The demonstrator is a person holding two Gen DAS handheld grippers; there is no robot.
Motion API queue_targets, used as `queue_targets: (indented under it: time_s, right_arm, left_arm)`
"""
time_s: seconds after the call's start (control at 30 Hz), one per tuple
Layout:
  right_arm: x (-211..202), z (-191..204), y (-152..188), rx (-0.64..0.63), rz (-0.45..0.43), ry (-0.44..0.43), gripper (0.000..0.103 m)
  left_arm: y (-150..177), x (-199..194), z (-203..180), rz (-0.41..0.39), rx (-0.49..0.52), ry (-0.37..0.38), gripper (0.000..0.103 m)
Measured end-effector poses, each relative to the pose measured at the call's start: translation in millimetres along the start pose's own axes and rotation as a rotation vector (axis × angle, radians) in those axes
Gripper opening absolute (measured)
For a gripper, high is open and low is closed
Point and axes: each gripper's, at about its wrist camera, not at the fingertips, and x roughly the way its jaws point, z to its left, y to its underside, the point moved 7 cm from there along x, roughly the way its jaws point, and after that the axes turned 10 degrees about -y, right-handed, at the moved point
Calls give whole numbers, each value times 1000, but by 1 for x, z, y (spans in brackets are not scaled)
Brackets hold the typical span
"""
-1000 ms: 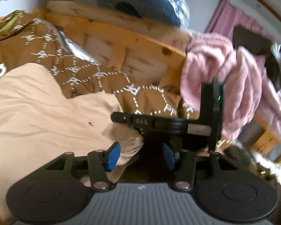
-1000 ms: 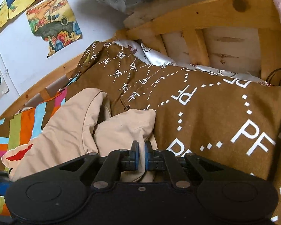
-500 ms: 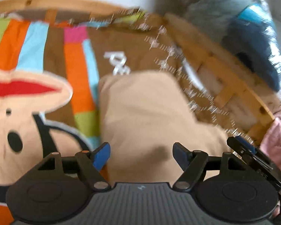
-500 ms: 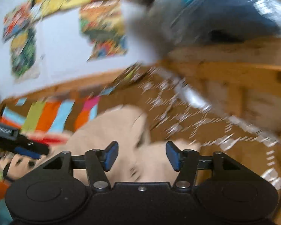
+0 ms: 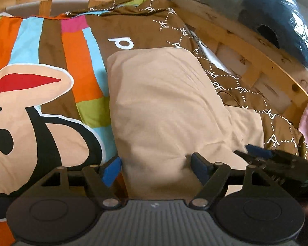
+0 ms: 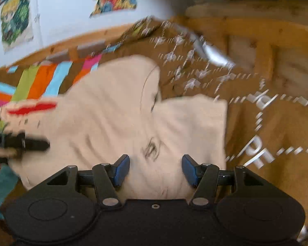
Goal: Fold large clothes
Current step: 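Fold the jacket into a bundle and open both tools above it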
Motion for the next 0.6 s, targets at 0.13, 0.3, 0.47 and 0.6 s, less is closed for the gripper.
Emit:
queue_targets:
  time_s: [0.13, 0.3, 0.47, 0.6]
  right_arm:
    - [-22, 11, -54, -41, -188, -2, 62]
    - [38, 54, -100, -216, -58, -166, 62]
    - [118, 89, -102, -378, 104, -241, 66]
    - [149, 83, -84, -391, 146, -217, 81]
  left_arm:
    - [4, -4, -1, 9, -13, 27, 79]
    - [9, -5, 0, -4, -18, 43, 79]
    - [10, -3, 5, 2, -36, 65, 79]
    - [11, 0, 11, 15, -77, 80, 79]
